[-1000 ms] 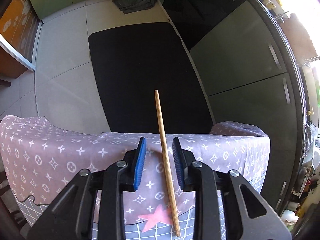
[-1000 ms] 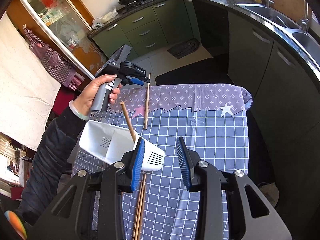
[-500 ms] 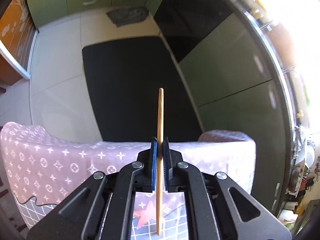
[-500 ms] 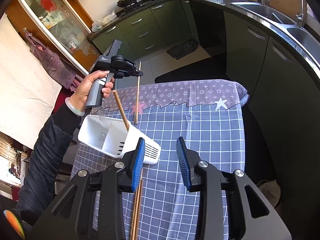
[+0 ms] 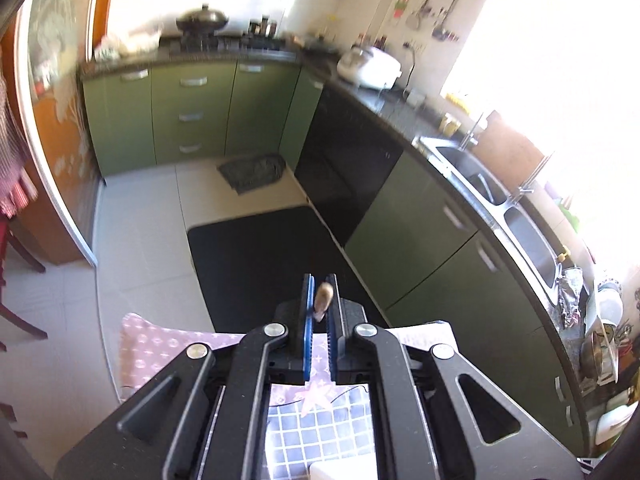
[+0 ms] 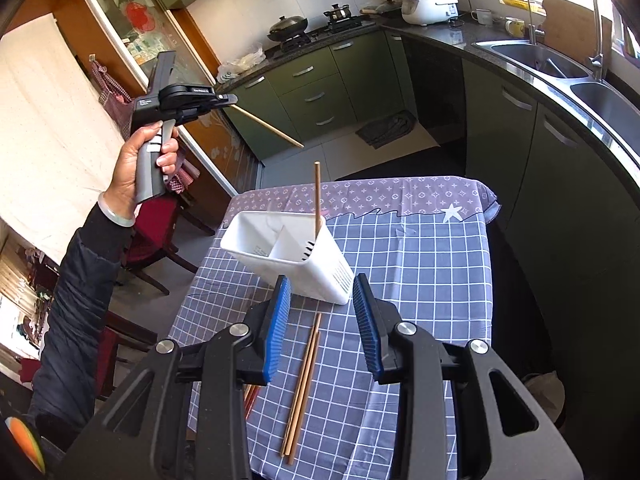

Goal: Organize utensils
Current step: 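Lower the left tool's chopstick into the holder and open the left tool, then lower the left tool onto a wooden chopstick on the cloth and close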

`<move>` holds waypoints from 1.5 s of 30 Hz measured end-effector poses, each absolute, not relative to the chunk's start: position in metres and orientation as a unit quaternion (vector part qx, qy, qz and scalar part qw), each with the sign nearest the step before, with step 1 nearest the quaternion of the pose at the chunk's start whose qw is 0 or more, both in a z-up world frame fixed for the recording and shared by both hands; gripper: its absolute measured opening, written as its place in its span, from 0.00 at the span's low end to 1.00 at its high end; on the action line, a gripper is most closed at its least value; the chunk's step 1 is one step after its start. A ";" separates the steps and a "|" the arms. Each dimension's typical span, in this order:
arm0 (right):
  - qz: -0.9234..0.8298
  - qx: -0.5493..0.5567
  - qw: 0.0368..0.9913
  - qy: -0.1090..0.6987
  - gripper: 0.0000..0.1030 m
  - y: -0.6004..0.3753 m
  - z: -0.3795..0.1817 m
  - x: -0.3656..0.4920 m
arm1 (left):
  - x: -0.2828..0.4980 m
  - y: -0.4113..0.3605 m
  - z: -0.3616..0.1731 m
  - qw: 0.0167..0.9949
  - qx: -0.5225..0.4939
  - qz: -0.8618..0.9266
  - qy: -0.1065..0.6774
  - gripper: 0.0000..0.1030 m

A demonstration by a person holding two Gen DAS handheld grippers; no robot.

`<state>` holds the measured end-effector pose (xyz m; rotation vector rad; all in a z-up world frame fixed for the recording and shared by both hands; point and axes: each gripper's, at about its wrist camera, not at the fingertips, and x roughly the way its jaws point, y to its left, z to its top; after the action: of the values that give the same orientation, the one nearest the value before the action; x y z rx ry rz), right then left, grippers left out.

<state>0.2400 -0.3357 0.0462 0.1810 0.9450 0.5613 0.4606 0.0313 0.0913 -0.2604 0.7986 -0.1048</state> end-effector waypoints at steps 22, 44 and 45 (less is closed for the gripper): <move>0.309 0.126 0.837 0.434 0.33 -0.372 0.016 0.164 | 0.296 -0.047 0.156 0.928 -0.005 -0.112 0.356 0.05; 0.314 0.149 0.812 0.469 0.33 -0.376 -0.034 0.174 | 0.275 -0.065 0.085 0.909 0.036 -0.107 0.401 0.39; 0.315 0.147 0.811 0.470 0.33 -0.374 -0.037 0.175 | 0.268 -0.062 0.086 0.907 0.031 -0.108 0.406 0.39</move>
<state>0.1745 -0.3735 -0.0373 0.3149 1.0045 0.6725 0.2678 -0.0620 0.0858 0.0646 0.8376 -0.2228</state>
